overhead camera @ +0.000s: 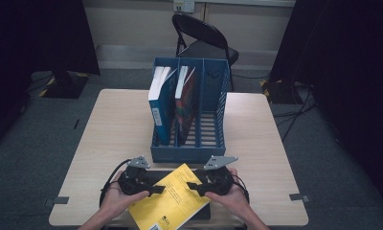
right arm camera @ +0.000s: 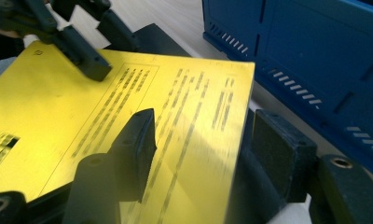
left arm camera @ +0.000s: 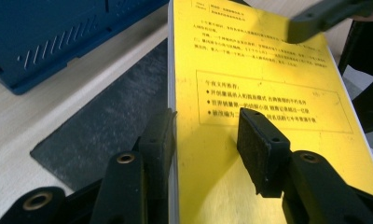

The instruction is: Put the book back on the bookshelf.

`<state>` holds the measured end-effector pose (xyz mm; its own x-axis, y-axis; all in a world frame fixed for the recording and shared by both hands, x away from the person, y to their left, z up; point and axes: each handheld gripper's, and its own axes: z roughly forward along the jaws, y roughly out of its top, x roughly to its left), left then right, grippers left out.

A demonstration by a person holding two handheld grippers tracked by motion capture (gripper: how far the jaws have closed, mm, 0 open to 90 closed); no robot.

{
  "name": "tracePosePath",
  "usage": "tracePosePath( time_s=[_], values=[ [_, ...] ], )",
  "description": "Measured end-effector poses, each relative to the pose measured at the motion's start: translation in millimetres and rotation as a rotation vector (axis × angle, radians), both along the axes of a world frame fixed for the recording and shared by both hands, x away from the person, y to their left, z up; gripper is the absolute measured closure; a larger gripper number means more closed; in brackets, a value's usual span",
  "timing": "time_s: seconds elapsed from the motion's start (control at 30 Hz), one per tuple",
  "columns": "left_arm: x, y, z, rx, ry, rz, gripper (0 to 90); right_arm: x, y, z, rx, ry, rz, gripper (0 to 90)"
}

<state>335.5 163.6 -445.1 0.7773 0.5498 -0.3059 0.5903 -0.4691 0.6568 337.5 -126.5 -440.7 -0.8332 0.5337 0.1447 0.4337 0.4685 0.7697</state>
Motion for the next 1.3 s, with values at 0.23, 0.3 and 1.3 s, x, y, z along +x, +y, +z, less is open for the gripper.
tracePosePath(
  time_s=[0.23,0.3,1.3],
  values=[
    [7.7,-8.1,1.0,0.005,0.013,0.003,56.1,-16.3,-21.8,-3.3,-0.006,0.013,0.012,39.9],
    [7.2,-9.8,1.1,0.006,0.000,0.011,56.1,-20.3,-26.7,-3.5,0.000,0.011,0.002,39.1],
    [7.2,-8.4,-0.8,-0.011,-0.010,0.050,57.0,-49.6,-46.4,-20.4,-0.017,0.049,-0.043,44.5]
  ],
)
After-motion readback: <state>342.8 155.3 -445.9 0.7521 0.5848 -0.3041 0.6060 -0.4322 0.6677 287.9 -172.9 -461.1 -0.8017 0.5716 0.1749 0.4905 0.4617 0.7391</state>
